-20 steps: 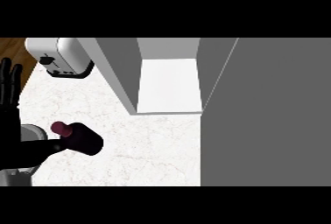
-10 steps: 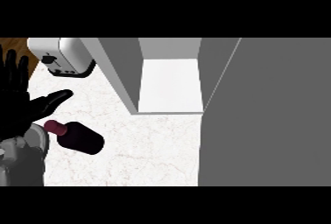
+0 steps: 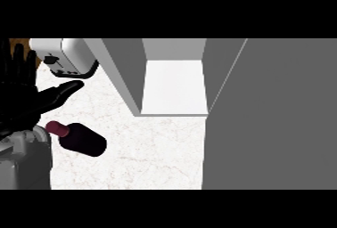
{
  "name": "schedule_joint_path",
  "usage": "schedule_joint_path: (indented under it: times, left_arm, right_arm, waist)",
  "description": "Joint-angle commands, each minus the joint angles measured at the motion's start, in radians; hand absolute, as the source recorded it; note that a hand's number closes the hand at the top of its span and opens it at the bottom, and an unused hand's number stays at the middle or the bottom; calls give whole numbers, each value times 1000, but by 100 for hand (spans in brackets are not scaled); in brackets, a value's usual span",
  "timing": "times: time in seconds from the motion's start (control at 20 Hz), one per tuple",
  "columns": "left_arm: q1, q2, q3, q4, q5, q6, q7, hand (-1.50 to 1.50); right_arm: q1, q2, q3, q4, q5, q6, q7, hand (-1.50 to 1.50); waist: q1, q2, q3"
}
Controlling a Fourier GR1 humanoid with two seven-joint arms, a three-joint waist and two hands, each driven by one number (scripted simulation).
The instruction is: Pick up the wine, place it into the cabinet and close the cabinet
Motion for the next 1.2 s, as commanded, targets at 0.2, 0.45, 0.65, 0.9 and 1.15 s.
schedule_joint_path:
  times: [0.2, 0.45, 0.65, 0.9, 1.15]
  left_arm:
    - [-28, 4, -66, -5, -34, 80, 41, -150]
    - [110, -33, -98, -47, -35, 66, -39, -150]
    - [131, -26, -109, -83, -53, 91, -9, -150]
    - [211, -34, -139, -153, -76, 106, 31, -150]
    - [235, -26, -123, -152, -84, 117, 26, -150]
  right_arm:
    - [-24, -18, -73, -43, -63, 35, 57, -150]
    - [-57, 72, 76, 40, 126, -9, 19, -150]
    - [-58, 54, 63, -72, 94, -24, 136, -150]
    - [-124, 5, -101, -43, -63, 9, 161, -150]
    - [-82, 51, -23, -98, 9, -3, 174, -150]
  waist:
    - [-1, 0, 0]
    - [5, 0, 0]
    - [3, 0, 0]
    - [6, 0, 0]
    - [4, -1, 0]
